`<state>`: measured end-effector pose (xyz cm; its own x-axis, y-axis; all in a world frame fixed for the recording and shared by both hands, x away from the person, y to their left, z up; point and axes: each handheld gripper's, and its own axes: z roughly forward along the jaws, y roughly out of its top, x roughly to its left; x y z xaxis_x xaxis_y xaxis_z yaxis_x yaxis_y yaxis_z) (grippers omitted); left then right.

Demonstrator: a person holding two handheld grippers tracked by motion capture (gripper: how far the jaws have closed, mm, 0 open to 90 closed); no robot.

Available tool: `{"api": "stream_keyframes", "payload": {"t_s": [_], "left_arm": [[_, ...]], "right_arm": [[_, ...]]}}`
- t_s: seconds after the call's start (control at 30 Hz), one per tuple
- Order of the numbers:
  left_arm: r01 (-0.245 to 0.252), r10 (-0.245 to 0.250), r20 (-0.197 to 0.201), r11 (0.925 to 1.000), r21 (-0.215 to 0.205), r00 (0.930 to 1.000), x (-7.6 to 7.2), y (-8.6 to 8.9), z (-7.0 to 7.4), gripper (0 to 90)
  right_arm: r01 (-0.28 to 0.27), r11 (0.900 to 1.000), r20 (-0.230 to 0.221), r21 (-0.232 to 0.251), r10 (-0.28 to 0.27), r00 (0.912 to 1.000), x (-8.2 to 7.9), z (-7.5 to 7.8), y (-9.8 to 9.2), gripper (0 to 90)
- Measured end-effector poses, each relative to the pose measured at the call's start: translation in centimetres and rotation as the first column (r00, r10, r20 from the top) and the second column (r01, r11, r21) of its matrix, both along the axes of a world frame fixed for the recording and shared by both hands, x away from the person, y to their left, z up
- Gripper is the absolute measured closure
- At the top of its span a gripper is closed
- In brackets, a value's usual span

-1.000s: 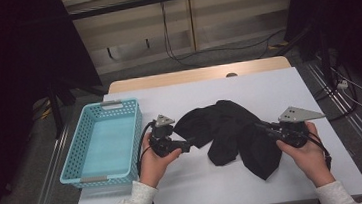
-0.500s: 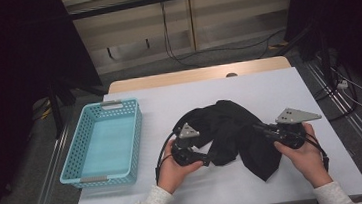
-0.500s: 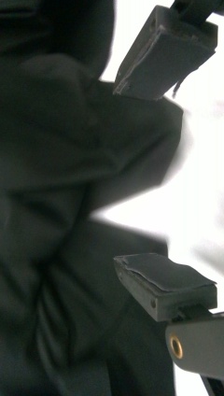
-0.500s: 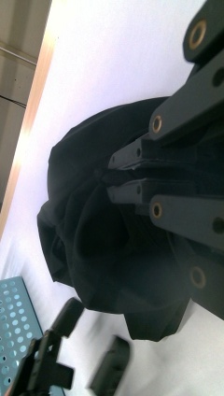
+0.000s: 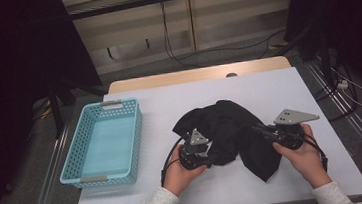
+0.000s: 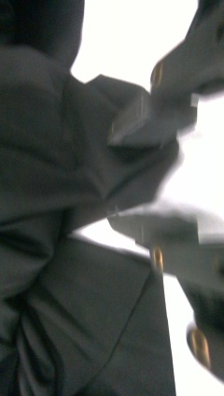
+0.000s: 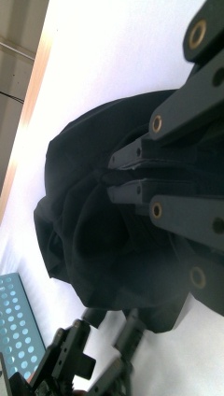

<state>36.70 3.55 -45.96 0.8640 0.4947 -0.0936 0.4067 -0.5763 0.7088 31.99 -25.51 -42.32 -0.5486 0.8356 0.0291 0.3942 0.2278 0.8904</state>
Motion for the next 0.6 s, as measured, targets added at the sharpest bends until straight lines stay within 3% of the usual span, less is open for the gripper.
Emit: {"api": "stream_keyframes", "payload": {"t_s": [0.07, 0.2, 0.3, 0.4, 0.5, 0.6], "left_arm": [[0.000, 0.000, -0.008, 1.0000, -0.005, 1.0000, 0.0, 0.0, 0.0, 67.7], [-0.021, 0.015, -0.113, 0.9984, -0.052, 0.9935, 0.3, 0.4, 0.0, 84.5], [-0.037, 0.026, -0.169, 0.9975, -0.060, 0.9852, 0.5, 0.7, 0.2, 87.0], [-0.060, 0.042, -0.192, 0.9940, -0.091, 0.9805, 0.8, 1.3, 1.0, 88.1], [-0.101, 0.073, -0.190, 0.9840, -0.147, 0.9791, 1.4, 2.7, 2.4, 88.3], [-0.156, 0.115, -0.191, 0.9636, -0.217, 0.9749, 2.1, 4.9, 4.0, 88.3]], "right_arm": [[-0.002, 1.000, -0.001, -0.003, 0.002, 1.0000, 0.0, 0.0, 0.1, 84.3], [-0.014, 1.000, -0.003, -0.008, 0.014, 0.9999, 0.0, -0.1, 0.3, 84.3], [-0.019, 1.000, -0.004, -0.014, 0.019, 0.9998, -0.1, 0.0, 0.4, 84.3], [-0.025, 1.000, -0.001, -0.016, 0.025, 0.9997, -0.2, 0.0, 0.4, 84.3], [-0.028, 1.000, 0.003, -0.012, 0.028, 0.9996, -0.2, 0.1, 0.3, 84.2], [-0.037, 0.999, 0.005, -0.021, 0.037, 0.9993, -0.4, 0.3, 0.5, 84.2]]}}
